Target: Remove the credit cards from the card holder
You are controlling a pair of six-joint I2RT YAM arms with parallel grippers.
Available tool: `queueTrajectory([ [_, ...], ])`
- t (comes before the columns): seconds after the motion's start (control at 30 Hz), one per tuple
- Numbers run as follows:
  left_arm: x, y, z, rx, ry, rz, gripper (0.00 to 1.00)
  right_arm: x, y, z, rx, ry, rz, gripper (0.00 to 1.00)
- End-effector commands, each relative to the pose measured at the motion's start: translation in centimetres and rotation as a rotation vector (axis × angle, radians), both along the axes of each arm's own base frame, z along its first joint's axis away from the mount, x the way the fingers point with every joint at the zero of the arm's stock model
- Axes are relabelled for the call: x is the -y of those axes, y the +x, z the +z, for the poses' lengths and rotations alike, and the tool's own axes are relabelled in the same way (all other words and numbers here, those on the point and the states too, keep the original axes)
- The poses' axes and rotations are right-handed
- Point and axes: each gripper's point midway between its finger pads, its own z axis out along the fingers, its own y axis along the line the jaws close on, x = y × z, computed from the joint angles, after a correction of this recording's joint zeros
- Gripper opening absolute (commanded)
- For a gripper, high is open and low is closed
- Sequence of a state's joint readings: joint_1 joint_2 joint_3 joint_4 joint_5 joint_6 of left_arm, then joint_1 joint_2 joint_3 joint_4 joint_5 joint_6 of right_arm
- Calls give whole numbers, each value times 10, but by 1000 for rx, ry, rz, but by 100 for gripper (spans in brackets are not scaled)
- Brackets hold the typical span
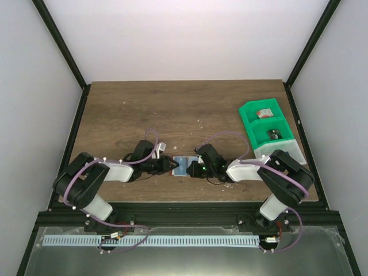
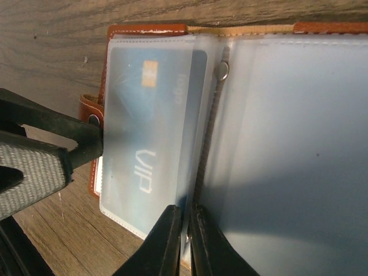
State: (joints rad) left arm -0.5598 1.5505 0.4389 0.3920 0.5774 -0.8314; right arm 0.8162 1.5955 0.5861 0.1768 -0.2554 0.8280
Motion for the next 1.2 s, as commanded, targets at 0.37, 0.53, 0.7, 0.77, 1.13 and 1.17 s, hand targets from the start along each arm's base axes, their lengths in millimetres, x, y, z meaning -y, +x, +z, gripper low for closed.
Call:
queueTrajectory([
  [0.37, 8, -3, 4, -1, -75, -34, 27, 8, -12, -18, -35, -31, 1, 7],
  [0.53, 11, -6, 9, -4, -105, -45, 25, 5, -12, -14, -29, -11, 11, 7],
  [0.7, 12, -8, 11, -11, -133, -48, 27, 3, -14, -13, -27, 10, 23, 7],
  [0.77, 13, -8, 15, 1, -153, -55, 27, 1, -13, -13, -30, 15, 24, 7],
  [1.13, 25, -14, 31, 7, -232, -105, 31, 0, -13, -10, -24, 26, 25, 7],
  [1.17, 26, -14, 33, 6, -237, -108, 31, -1, -12, -9, -22, 28, 25, 7],
])
